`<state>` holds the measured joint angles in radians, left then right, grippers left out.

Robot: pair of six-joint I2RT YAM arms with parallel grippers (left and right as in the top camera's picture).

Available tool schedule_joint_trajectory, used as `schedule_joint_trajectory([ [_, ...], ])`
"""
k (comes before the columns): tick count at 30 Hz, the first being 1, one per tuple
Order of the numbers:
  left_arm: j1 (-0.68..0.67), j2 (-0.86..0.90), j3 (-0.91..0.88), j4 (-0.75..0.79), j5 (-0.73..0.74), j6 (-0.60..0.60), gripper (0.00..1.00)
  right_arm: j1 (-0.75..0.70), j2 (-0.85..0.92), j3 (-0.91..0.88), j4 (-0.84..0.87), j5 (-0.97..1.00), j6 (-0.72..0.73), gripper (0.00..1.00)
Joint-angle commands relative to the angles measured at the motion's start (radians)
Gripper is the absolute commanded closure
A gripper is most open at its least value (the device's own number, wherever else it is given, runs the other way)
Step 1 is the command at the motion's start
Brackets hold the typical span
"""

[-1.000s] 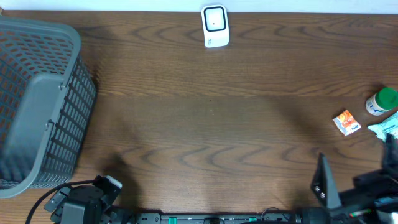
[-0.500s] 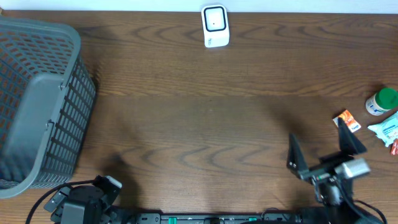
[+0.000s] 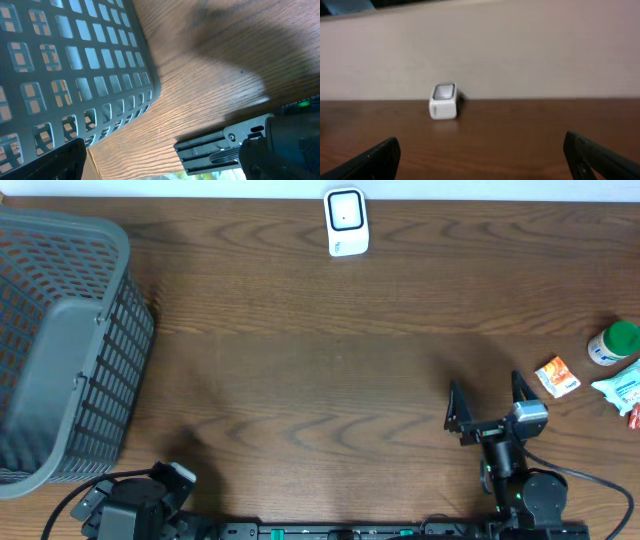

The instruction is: Scan the item barcode

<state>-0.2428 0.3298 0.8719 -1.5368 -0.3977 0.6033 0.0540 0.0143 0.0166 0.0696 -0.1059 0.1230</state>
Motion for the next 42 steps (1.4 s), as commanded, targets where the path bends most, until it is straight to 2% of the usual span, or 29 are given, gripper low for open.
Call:
schedule_joint_trajectory([
  [1, 0.004, -0.005, 0.009, 0.001, -0.006, -0.002, 0.02, 0.006, -0.009, -0.011, -0.04, 0.036, 0.041, 0.01],
  [4, 0.004, -0.005, 0.009, 0.001, -0.006, -0.002, 0.02, 0.006, -0.009, -0.011, -0.139, 0.037, 0.041, 0.01],
  [35, 0.004, -0.005, 0.009, 0.0, -0.006, -0.002, 0.02, 0.006, -0.008, -0.011, -0.14, 0.037, 0.041, 0.01],
  [42, 0.012, -0.055, 0.009, 0.0, -0.006, -0.002, 0.02, 0.006, -0.008, -0.011, -0.14, 0.037, 0.041, 0.01],
])
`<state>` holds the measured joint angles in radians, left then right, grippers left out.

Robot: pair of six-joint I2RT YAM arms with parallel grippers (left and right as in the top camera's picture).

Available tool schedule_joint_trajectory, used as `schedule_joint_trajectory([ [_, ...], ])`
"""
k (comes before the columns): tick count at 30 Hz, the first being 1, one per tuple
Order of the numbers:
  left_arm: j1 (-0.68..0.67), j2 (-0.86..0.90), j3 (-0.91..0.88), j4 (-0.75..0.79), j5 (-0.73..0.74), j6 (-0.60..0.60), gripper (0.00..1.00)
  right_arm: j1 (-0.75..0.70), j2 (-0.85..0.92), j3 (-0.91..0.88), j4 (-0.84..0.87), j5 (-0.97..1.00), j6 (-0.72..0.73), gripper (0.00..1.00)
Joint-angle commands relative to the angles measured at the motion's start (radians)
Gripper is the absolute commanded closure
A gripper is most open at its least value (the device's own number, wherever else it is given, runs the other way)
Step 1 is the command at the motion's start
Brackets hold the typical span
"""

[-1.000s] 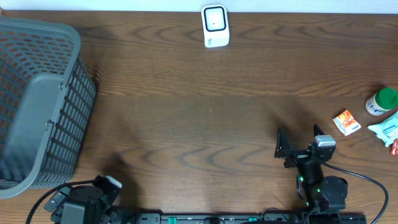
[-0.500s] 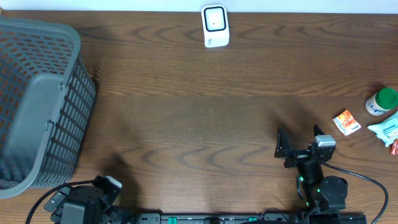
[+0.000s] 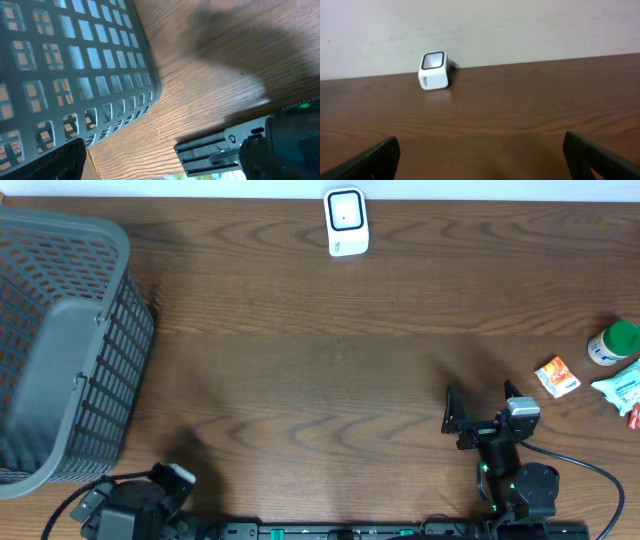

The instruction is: Scan the item barcode

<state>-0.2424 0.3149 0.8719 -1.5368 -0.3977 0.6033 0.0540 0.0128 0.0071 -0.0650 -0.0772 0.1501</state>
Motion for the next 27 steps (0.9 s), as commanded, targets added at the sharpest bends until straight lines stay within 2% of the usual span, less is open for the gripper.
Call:
schedule_joint_trajectory([
  [1, 0.032, -0.067, 0.009, 0.0, -0.006, -0.002, 0.02, 0.006, -0.006, -0.002, -0.005, 0.009, 0.013, 0.01],
  [9, 0.176, -0.214, 0.009, -0.033, -0.005, -0.002, 0.02, 0.006, -0.006, -0.002, -0.005, 0.009, 0.014, 0.01],
  [16, 0.192, -0.247, 0.009, -0.098, 0.03, -0.017, 0.02, 0.006, -0.006, -0.002, -0.005, 0.009, 0.013, 0.01],
  [19, 0.201, -0.247, 0.009, -0.076, 0.034, -0.016, 0.02, 0.006, -0.006, -0.002, -0.005, 0.009, 0.014, 0.01],
  [23, 0.211, -0.249, 0.009, 0.108, 0.08, -0.017, 0.02, 0.006, -0.006, -0.002, -0.005, 0.009, 0.014, 0.01],
  [27, 0.211, -0.249, 0.009, 0.398, 0.209, -0.02, 0.02, 0.006, -0.006, -0.002, -0.005, 0.009, 0.014, 0.01],
])
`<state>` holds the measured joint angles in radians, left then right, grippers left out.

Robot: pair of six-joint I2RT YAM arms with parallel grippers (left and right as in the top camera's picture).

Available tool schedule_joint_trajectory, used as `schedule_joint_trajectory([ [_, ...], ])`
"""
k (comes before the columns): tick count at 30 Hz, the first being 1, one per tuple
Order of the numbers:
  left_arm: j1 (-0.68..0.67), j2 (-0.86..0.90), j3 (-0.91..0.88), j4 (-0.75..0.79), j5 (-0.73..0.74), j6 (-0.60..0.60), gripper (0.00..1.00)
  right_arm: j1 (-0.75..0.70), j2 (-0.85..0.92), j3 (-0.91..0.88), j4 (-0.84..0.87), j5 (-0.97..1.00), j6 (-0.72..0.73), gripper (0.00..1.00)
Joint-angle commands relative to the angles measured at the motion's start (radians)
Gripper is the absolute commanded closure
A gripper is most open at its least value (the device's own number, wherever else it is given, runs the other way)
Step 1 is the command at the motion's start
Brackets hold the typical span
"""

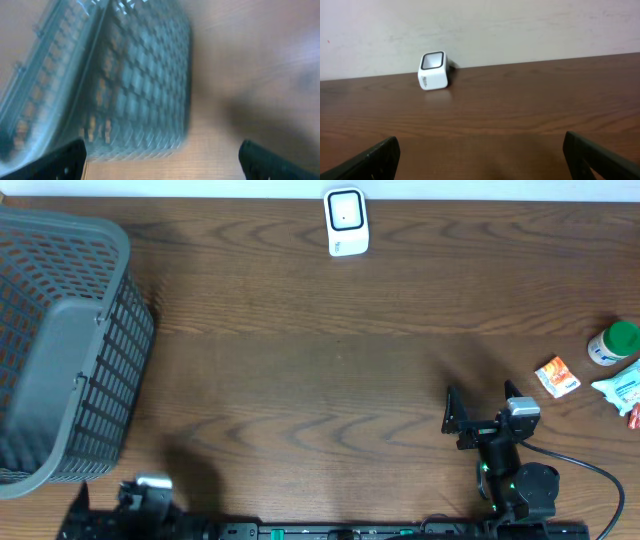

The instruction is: Scan the item barcode

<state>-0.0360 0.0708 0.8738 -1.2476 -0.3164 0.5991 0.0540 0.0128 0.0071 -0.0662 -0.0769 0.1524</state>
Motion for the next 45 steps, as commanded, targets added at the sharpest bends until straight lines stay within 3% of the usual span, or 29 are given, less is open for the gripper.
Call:
schedule_joint_trajectory([
  [1, 0.004, -0.005, 0.007, 0.163, 0.172, -0.031, 0.02, 0.006, -0.006, -0.002, -0.004, 0.008, 0.011, 0.01],
  [4, 0.005, -0.005, 0.0, 0.267, 0.289, -0.171, 0.02, 0.006, -0.006, -0.002, -0.004, 0.008, 0.011, 0.01],
  [9, 0.028, -0.017, -0.115, 0.389, 0.313, -0.457, 0.02, 0.006, -0.006, -0.002, -0.004, 0.008, 0.011, 0.01],
  [14, 0.06, -0.068, -0.322, 0.648, 0.313, -0.53, 0.02, 0.006, -0.006, -0.002, -0.004, 0.008, 0.011, 0.01],
  [23, 0.114, -0.069, -0.626, 0.886, 0.317, -0.535, 0.02, 0.006, -0.006, -0.002, -0.004, 0.008, 0.011, 0.01],
  [35, 0.114, -0.069, -0.805, 1.029, 0.307, -0.649, 0.02, 0.006, -0.006, -0.002, -0.004, 0.008, 0.011, 0.01],
  [37, 0.113, -0.069, -0.806, 1.029, 0.281, -0.721, 0.02, 0.006, -0.006, -0.002, -0.004, 0.008, 0.011, 0.01],
  [40, 0.113, -0.069, -0.807, 1.033, 0.182, -0.953, 0.02, 0.006, -0.006, -0.002, -0.004, 0.008, 0.011, 0.01],
  [45, 0.101, -0.069, -0.812, 1.054, 0.097, -0.975, 0.02, 0.006, -0.006, -0.002, -0.004, 0.008, 0.011, 0.01],
])
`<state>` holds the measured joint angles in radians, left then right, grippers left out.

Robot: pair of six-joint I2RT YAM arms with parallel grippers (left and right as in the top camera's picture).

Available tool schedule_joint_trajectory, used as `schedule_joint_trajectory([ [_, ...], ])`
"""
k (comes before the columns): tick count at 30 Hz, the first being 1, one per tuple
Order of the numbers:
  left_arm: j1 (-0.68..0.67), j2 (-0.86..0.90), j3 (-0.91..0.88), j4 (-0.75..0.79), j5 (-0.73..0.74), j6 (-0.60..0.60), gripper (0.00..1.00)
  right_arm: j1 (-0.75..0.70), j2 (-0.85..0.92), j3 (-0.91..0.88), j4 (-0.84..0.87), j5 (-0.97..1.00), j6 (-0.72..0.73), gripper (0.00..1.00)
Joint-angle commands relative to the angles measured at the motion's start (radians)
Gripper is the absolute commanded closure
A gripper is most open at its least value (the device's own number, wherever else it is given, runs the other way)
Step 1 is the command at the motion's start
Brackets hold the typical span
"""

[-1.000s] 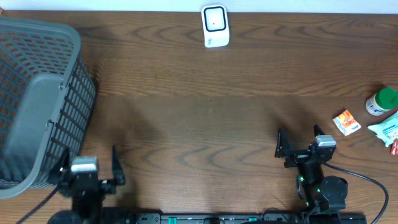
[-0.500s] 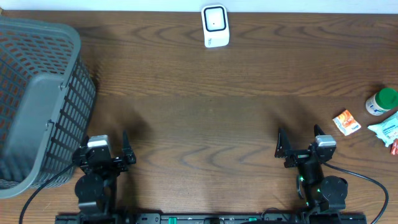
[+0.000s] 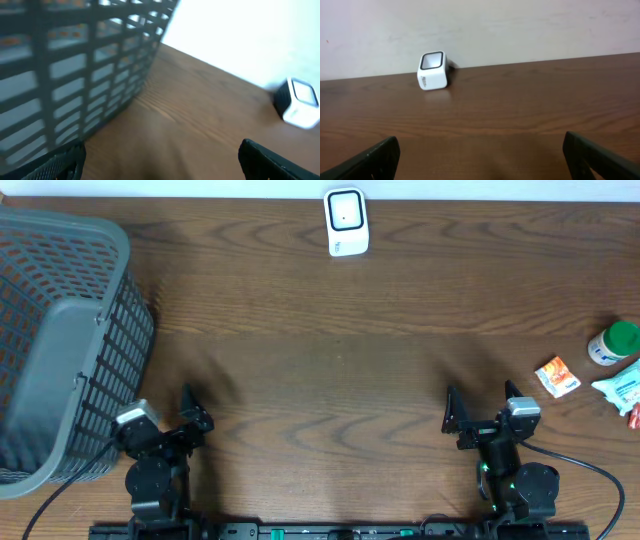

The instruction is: Scan the item barcode

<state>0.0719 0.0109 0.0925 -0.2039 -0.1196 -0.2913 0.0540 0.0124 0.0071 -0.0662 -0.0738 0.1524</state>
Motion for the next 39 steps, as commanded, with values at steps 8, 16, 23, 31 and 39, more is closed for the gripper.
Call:
schedule_joint_trajectory([
  [8, -0.04, -0.009, -0.089, 0.157, -0.1, -0.084, 0.02, 0.006, -0.006, -0.002, -0.004, 0.005, 0.011, 0.01],
  [16, -0.041, -0.009, -0.089, 0.15, -0.08, 0.05, 0.02, 0.006, -0.006, -0.002, -0.004, 0.005, 0.011, 0.01],
  [23, -0.041, -0.009, -0.089, 0.138, 0.041, 0.138, 0.02, 0.006, -0.006, -0.002, -0.004, 0.005, 0.011, 0.01],
  [31, -0.041, -0.009, -0.089, 0.135, 0.083, 0.167, 0.02, 0.006, -0.006, -0.002, -0.004, 0.005, 0.011, 0.01],
  [39, -0.049, -0.009, -0.089, 0.135, 0.083, 0.167, 0.02, 0.006, -0.006, -0.002, -0.004, 0.005, 0.011, 0.01],
])
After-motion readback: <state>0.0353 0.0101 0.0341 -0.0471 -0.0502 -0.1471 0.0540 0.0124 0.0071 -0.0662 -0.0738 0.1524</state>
